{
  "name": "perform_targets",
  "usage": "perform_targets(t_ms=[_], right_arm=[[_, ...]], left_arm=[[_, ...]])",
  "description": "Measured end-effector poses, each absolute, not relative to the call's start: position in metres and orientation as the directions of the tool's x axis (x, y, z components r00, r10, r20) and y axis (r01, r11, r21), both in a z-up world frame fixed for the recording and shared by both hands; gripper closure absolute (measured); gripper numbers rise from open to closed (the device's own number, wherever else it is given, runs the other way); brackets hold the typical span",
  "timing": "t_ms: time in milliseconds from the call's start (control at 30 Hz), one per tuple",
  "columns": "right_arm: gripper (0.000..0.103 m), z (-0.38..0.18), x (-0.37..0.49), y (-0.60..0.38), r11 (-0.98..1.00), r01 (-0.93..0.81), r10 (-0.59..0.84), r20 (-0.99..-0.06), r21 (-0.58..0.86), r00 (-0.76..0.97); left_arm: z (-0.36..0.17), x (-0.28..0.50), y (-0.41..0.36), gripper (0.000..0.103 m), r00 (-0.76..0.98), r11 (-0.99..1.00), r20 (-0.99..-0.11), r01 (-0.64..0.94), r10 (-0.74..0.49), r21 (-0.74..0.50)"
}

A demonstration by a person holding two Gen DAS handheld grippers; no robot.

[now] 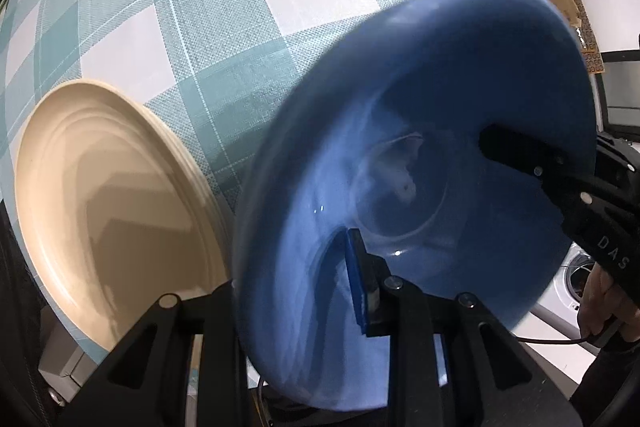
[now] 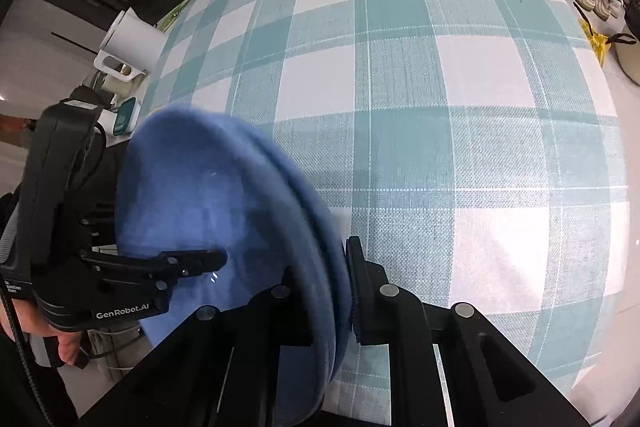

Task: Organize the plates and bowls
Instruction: 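Lift and carry the stacked blue bowls with both grippers over the cream plates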

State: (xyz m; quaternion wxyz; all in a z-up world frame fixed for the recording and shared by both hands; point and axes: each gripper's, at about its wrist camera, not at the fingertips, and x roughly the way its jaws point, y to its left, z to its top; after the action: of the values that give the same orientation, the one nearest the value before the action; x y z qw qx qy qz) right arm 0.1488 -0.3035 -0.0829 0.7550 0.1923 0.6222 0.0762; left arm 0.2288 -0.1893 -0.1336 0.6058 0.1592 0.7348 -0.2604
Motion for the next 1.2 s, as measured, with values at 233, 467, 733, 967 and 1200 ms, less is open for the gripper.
perform_targets(t_ms=[233, 467, 733, 967, 1200], right_arm=[[0.091, -0.083, 0.154, -0.307, 0.907, 0.133, 0.362, -0.902, 0.399, 0.235], [0.09, -0.088, 0.15, -0.306, 0.907, 0.123, 0.365, -0.898, 0.402, 0.248], [0.082, -0.106, 0.138, -0.304, 0.88, 0.174, 0.41, -0.891, 0.442, 0.194], [0.08, -0.12, 0.13, -0.308, 0.8, 0.263, 0.498, -0.841, 0.539, 0.21], [0.083, -0.122, 0.128, -0.306, 0.79, 0.304, 0.5, -0.847, 0.532, 0.181]], left_arm=[[-0.136, 0.234, -0.189, 0.077, -0.209, 0.824, -0.974, 0.535, -0.086, -0.188], [-0.143, 0.232, -0.154, 0.074, -0.216, 0.834, -0.967, 0.503, -0.134, -0.227], [-0.163, 0.212, -0.139, 0.056, -0.274, 0.845, -0.95, 0.464, -0.146, -0.264], [-0.176, 0.205, -0.121, 0.057, -0.277, 0.855, -0.939, 0.417, -0.203, -0.308], [-0.18, 0.203, -0.118, 0.067, -0.282, 0.867, -0.939, 0.399, -0.195, -0.3]])
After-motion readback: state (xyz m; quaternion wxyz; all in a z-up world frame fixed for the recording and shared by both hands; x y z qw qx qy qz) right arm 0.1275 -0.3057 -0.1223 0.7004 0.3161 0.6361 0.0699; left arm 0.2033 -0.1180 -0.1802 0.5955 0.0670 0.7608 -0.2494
